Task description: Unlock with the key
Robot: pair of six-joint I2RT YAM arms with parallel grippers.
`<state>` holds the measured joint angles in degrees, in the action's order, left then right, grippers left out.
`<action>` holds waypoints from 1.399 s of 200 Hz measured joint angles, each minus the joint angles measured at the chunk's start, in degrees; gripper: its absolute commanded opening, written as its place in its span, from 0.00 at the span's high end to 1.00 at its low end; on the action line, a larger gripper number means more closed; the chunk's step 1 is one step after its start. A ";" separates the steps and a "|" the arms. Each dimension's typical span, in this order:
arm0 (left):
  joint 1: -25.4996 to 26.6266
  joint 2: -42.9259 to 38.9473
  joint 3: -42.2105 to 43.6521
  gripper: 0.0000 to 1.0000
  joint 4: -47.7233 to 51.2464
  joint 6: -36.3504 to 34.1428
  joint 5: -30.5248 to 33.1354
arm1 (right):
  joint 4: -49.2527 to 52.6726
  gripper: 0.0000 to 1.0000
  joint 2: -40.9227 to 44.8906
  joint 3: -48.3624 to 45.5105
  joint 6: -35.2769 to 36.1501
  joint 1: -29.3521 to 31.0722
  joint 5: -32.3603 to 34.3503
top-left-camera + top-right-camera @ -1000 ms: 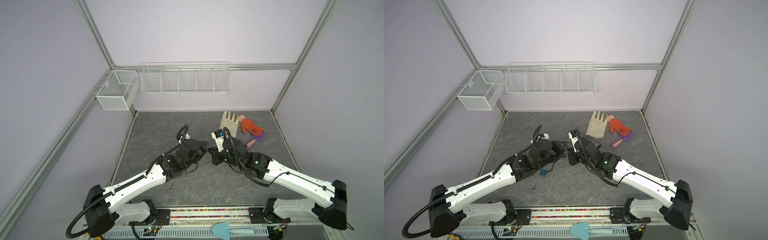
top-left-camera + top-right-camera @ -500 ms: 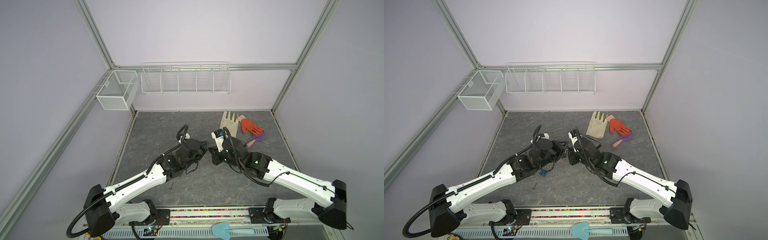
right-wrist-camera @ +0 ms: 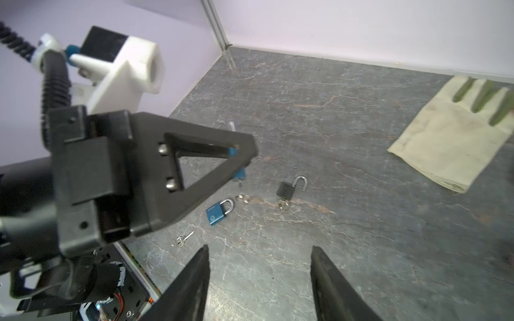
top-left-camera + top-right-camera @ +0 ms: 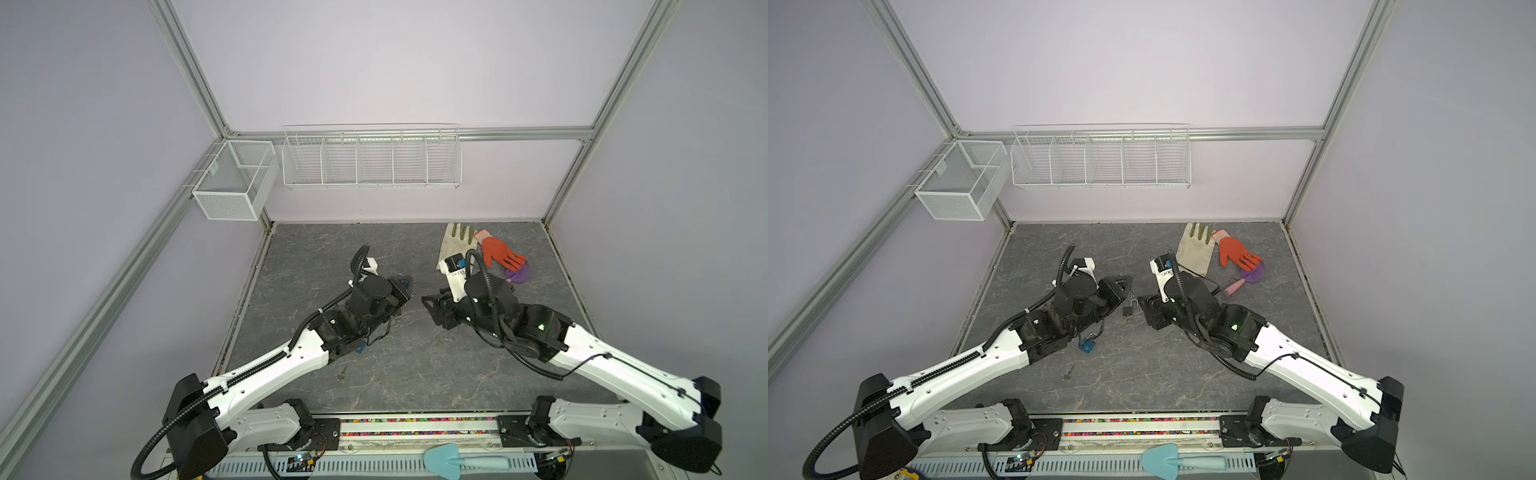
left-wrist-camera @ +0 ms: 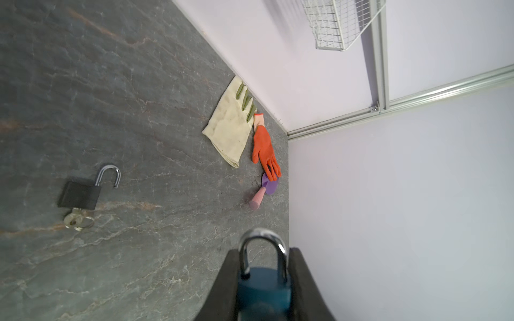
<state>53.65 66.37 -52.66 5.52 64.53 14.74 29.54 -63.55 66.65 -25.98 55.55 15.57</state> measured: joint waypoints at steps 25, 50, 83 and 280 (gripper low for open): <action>0.00 -4.26 3.41 1.00 -4.24 -12.04 0.37 | 6.49 0.17 1.49 4.42 -0.17 -3.19 0.00; 0.00 -8.41 9.40 1.00 -11.87 -24.55 0.22 | 13.42 0.09 0.83 9.77 -0.55 -4.39 -0.35; 1.01 -9.42 18.64 1.00 -24.35 -39.54 -0.55 | 19.56 0.03 -2.34 15.67 -0.61 -4.46 -2.40; 13.99 7.78 24.33 1.00 -62.07 -74.55 9.14 | 32.00 0.07 -22.43 31.95 -7.32 1.18 8.66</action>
<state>67.64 74.15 -28.34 -56.55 -10.02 23.88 61.54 -85.97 98.61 -33.30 56.73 24.23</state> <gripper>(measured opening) 0.242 0.930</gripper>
